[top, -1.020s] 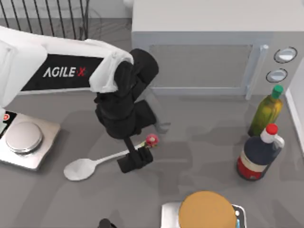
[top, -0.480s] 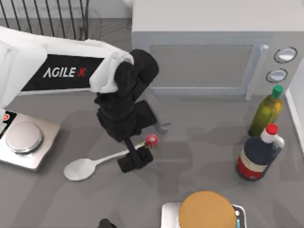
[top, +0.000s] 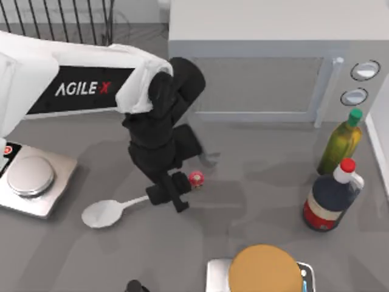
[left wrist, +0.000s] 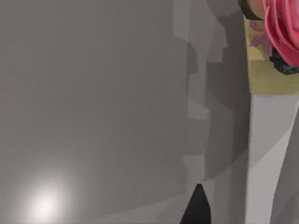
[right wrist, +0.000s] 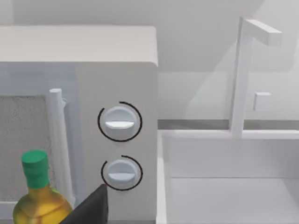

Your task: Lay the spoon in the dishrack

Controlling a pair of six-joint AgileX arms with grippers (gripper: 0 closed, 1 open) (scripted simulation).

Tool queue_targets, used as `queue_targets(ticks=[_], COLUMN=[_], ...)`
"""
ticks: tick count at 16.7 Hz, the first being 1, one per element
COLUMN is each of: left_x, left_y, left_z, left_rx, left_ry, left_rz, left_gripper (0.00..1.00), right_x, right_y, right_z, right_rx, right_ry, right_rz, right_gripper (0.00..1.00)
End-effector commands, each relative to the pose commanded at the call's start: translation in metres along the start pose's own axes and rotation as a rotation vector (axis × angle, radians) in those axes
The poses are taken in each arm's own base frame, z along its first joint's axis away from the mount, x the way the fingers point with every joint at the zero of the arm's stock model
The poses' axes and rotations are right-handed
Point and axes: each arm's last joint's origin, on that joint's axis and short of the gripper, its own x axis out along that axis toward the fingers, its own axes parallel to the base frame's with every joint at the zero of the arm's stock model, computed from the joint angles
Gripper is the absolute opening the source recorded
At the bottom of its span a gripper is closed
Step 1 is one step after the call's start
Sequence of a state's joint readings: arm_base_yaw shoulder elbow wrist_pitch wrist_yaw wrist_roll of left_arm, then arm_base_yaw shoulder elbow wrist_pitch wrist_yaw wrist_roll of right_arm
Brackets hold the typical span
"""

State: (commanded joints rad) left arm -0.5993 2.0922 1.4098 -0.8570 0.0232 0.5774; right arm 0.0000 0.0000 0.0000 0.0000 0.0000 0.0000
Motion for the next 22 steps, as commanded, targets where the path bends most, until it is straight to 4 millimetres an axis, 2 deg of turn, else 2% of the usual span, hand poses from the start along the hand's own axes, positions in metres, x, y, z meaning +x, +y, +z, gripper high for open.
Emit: queue_targets(ticks=[3, 6, 10, 12, 14, 19, 22], left_x=[-0.033, -0.084, -0.155, -0.179, -0.191, -0.191, -0.203], left_y=[0.006, 0.009, 0.004, 0.001, -0.001, 0.0, 0.006], left_z=[0.011, 0.016, 0.012, 0.007, 0.003, 0.003, -0.01], left_rx=[0.003, -0.001, -0.002, -0.004, -0.006, -0.009, -0.061], left_ry=[-0.003, 0.016, 0.021, 0.008, -0.001, -0.001, -0.076], left_rz=[0.002, -0.009, -0.013, -0.005, 0.0, 0.001, 0.038], left_gripper=[0.0, 0.0, 0.0, 0.0, 0.0, 0.0, 0.0], right_x=[0.0, 0.0, 0.0, 0.0, 0.0, 0.0, 0.0], right_y=[0.0, 0.0, 0.0, 0.0, 0.0, 0.0, 0.0], right_z=[0.0, 0.0, 0.0, 0.0, 0.0, 0.0, 0.0], right_rx=[0.0, 0.0, 0.0, 0.0, 0.0, 0.0, 0.0], right_ry=[0.0, 0.0, 0.0, 0.0, 0.0, 0.0, 0.0], right_rz=[0.0, 0.0, 0.0, 0.0, 0.0, 0.0, 0.0], right_gripper=[1.0, 1.0, 1.0, 1.0, 1.0, 1.0, 1.0])
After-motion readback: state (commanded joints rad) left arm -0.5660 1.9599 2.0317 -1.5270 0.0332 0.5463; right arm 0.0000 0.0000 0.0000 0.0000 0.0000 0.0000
